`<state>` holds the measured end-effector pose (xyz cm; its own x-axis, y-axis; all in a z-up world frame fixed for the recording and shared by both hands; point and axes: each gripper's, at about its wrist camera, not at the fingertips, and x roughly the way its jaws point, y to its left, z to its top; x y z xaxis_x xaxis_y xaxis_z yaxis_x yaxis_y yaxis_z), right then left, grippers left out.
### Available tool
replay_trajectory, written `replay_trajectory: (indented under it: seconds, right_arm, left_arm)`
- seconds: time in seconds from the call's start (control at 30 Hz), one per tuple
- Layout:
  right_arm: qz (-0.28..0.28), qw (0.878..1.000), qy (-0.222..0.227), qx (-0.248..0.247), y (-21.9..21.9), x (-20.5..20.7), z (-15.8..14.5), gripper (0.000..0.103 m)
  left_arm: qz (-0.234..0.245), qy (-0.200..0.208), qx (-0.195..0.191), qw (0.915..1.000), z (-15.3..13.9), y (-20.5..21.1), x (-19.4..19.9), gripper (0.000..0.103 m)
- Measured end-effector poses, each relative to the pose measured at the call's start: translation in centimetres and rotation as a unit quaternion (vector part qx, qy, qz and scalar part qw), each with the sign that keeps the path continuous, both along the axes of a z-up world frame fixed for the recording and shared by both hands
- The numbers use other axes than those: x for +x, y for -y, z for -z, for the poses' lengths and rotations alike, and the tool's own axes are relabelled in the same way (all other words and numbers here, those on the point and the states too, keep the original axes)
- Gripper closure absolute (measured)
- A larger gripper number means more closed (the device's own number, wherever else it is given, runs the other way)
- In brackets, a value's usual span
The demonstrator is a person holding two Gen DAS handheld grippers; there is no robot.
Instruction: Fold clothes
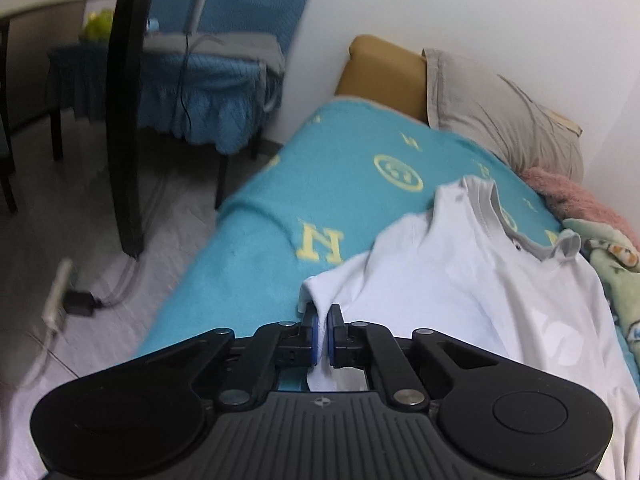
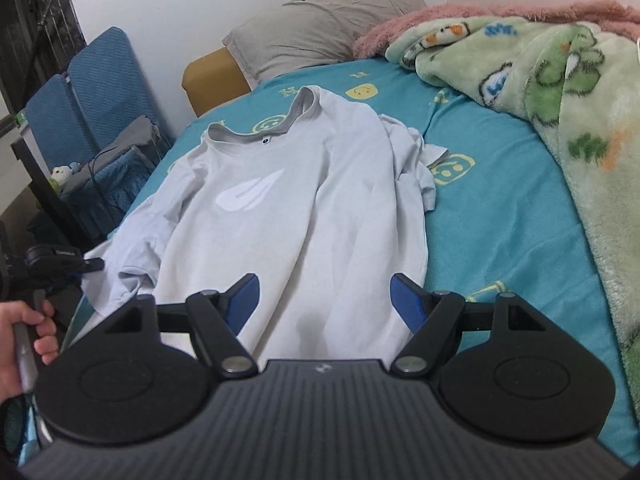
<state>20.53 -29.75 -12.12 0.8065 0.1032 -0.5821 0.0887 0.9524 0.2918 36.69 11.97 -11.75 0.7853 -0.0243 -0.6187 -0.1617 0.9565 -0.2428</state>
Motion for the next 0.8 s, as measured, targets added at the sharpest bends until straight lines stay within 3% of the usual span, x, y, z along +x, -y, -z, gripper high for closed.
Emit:
replay_trajectory:
  seconds: [0.1, 0.2, 0.3, 0.43, 0.53, 0.63, 0.7, 0.8]
  right_arm:
    - [-0.005, 1.000, 0.008, -0.011, -0.1, -0.1, -0.5, 0.029]
    - [-0.002, 1.000, 0.016, -0.024, -0.2, 0.2, -0.7, 0.029]
    - [0.005, 0.999, 0.014, -0.028, -0.3, 0.8, -0.4, 0.029]
    - [0.009, 0.999, 0.019, -0.043, -0.5, 1.4, 0.1, 0.029]
    - [0.008, 0.999, 0.018, -0.047, -0.6, 2.1, 0.7, 0.029]
    - [0.004, 0.999, 0.017, -0.044, -0.6, 2.7, 1.3, 0.029]
    - [0.005, 0.999, 0.018, -0.042, -0.4, 3.1, 1.6, 0.029]
    - [0.010, 0.999, 0.018, -0.030, 0.0, 3.4, 1.7, 0.029]
  left_arm:
    - [-0.006, 0.017, 0.038, 0.9991, -1.9, -0.4, 0.9, 0.099]
    - [-0.021, 0.031, 0.110, 0.9933, -5.0, -0.9, 4.7, 0.099]
    - [-0.040, 0.034, 0.172, 0.9836, -7.8, -1.8, 9.4, 0.099]
    - [-0.064, 0.017, 0.246, 0.9670, -8.3, -1.7, 15.3, 0.099]
    - [-0.078, -0.022, 0.242, 0.9669, -5.8, -1.8, 17.8, 0.097]
    - [-0.078, -0.047, 0.210, 0.9735, -3.7, -2.3, 17.5, 0.080]
    - [-0.075, -0.058, 0.188, 0.9777, -3.0, -2.5, 16.2, 0.055]
    - [-0.053, -0.064, 0.164, 0.9830, -3.2, -2.4, 12.3, 0.049]
